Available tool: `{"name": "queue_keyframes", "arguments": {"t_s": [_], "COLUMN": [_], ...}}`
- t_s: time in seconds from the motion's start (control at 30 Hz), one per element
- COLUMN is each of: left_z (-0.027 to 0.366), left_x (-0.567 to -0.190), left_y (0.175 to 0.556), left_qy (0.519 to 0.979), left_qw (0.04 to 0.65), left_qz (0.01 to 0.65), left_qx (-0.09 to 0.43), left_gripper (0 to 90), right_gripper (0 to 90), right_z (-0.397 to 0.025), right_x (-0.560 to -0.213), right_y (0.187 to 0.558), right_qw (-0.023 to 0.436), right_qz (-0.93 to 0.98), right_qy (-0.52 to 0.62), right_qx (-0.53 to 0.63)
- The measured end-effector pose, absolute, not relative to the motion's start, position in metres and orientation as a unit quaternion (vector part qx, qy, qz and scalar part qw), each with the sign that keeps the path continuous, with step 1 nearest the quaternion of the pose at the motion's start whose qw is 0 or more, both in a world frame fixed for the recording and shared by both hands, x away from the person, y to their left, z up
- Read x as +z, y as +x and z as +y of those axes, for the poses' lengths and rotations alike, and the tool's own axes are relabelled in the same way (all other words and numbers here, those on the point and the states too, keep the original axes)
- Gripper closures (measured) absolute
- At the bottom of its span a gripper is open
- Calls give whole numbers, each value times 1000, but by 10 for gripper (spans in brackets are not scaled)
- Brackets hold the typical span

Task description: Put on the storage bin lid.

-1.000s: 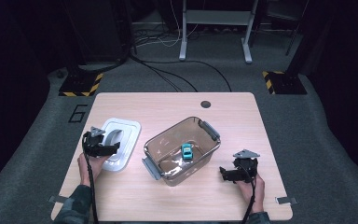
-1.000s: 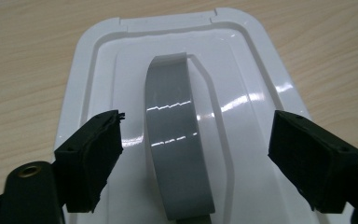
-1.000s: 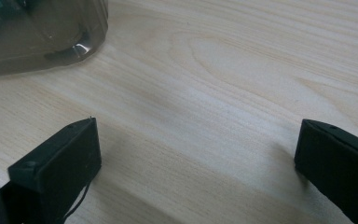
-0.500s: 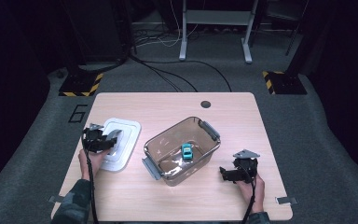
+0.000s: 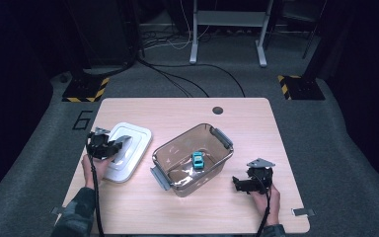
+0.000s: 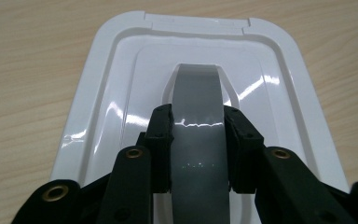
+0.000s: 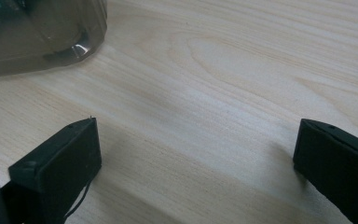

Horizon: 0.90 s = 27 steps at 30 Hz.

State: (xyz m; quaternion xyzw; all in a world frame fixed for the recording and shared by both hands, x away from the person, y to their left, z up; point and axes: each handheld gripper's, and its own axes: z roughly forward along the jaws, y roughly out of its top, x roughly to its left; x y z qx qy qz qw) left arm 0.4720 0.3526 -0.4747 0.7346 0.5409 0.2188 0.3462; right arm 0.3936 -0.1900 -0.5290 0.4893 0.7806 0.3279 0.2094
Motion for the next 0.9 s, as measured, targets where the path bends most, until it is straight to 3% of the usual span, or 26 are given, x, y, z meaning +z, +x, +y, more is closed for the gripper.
{"name": "queue_keyframes", "arguments": {"t_s": [0.9], "left_z": [360], "left_x": [-400], "left_y": [452], "left_qy": [751], "left_qw": [358], "left_qz": [500], "left_qx": [239], "left_gripper": [669], "right_gripper": [8], "right_z": [-190], "right_x": [-529], "right_y": [393], "right_qw": [211], "right_qz": [779], "right_qy": [491], "right_qx": [329]}}
